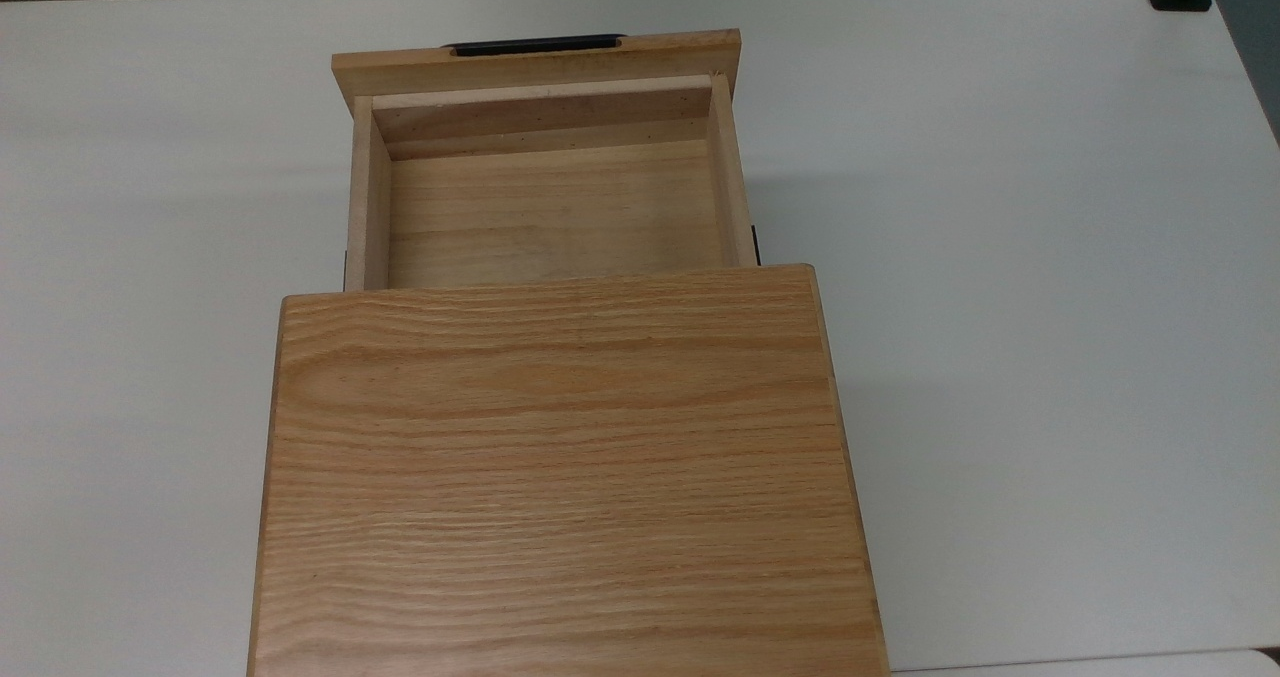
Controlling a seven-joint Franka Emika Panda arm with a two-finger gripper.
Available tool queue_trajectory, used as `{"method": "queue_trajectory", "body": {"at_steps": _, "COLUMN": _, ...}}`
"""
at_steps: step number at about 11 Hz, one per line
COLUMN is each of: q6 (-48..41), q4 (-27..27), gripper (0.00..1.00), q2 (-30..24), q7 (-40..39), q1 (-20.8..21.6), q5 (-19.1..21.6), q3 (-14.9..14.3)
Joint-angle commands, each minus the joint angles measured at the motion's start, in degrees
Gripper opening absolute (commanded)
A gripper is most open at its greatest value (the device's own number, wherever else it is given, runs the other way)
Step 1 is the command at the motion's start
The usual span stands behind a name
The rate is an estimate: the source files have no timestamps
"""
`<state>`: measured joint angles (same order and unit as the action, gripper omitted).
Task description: Close the drawer by sliding it
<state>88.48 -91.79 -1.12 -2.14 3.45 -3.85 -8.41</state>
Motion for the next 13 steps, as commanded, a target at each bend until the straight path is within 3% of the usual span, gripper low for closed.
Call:
{"method": "queue_trajectory", "body": {"at_steps": 1, "q6": -1.4, "q4": 0.6, "gripper": 0.69, "q2": -0.5, "q7": -1.4, "q1": 0.9, "q5": 2.4, "q3": -0.9}}
{"method": "queue_trajectory", "body": {"at_steps": 5, "q6": -1.6, "q4": 0.5, "gripper": 0.2, "q2": -0.5, "q7": -3.0, "q1": 1.1, "q5": 2.4, "q3": -1.0}}
{"method": "queue_trajectory", "body": {"at_steps": 6, "q6": -1.9, "q4": 0.3, "gripper": 0.13, "q2": -0.6, "q7": -3.2, "q1": 1.4, "q5": 2.4, "q3": -0.9}}
{"method": "queue_trajectory", "body": {"at_steps": 13, "q6": -4.5, "q4": -3.0, "gripper": 0.05, "q2": 0.1, "q7": -5.8, "q1": 7.5, "q5": 3.1, "q3": -0.6}}
